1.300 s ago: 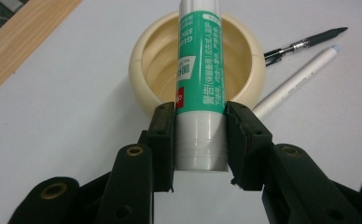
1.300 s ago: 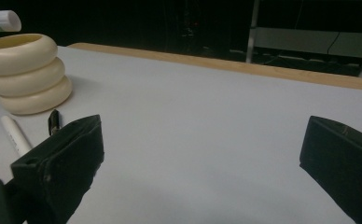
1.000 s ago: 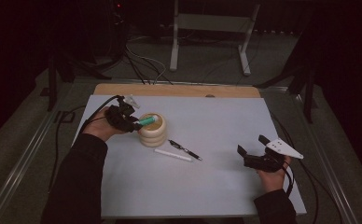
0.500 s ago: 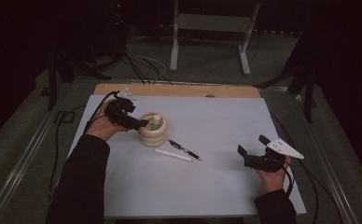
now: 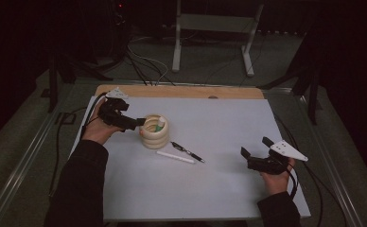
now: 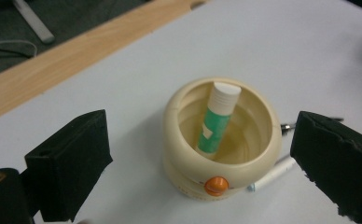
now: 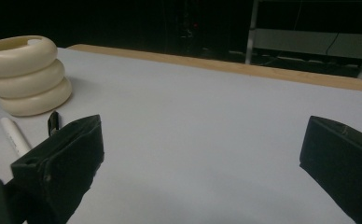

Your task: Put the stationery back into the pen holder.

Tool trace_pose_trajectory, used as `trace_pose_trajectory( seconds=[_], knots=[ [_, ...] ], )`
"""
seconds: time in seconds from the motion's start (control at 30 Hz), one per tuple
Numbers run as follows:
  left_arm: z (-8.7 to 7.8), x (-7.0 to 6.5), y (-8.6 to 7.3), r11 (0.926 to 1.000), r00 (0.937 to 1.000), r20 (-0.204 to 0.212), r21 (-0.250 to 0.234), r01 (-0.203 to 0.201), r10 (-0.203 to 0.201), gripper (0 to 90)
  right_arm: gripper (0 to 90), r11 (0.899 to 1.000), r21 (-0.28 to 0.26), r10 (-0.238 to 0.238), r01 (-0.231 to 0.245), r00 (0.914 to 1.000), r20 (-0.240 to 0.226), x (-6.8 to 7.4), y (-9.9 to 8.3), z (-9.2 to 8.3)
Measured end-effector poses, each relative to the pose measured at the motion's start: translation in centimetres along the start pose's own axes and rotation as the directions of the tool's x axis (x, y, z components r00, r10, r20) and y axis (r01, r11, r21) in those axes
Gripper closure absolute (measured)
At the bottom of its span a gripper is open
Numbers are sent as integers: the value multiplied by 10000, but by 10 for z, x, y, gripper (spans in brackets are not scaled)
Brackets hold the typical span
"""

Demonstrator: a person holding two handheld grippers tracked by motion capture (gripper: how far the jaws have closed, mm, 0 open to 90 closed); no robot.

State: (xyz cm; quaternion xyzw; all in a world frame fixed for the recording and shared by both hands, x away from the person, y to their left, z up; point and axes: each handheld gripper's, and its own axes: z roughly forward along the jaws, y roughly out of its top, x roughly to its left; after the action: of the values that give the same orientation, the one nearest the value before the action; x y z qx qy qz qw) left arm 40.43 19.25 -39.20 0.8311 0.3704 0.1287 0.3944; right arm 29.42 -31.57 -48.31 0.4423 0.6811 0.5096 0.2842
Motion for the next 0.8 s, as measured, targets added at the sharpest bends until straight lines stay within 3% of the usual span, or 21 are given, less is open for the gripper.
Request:
trace_pose_trajectory(
  seconds=[0.1,0.37,0.63,0.8],
  knots=[
    [-4,1,-3,9999,10000,8,-152,46,-46,56,0,10000,-11,-2,2,10000,7,0,0,0],
    [-9,1,-13,9990,9988,-482,-448,8,-30,4,0,10000,-12,-8,8,10000,2,0,0,0],
    [-22,1,-23,9953,9945,-1018,-957,135,-233,1,0,10000,-4,5,-5,10000,-1,0,0,0],
    [-26,2,-31,9956,9898,-1388,-912,200,-326,1,0,10000,-6,-17,17,10000,-21,1,0,0]
  ],
)
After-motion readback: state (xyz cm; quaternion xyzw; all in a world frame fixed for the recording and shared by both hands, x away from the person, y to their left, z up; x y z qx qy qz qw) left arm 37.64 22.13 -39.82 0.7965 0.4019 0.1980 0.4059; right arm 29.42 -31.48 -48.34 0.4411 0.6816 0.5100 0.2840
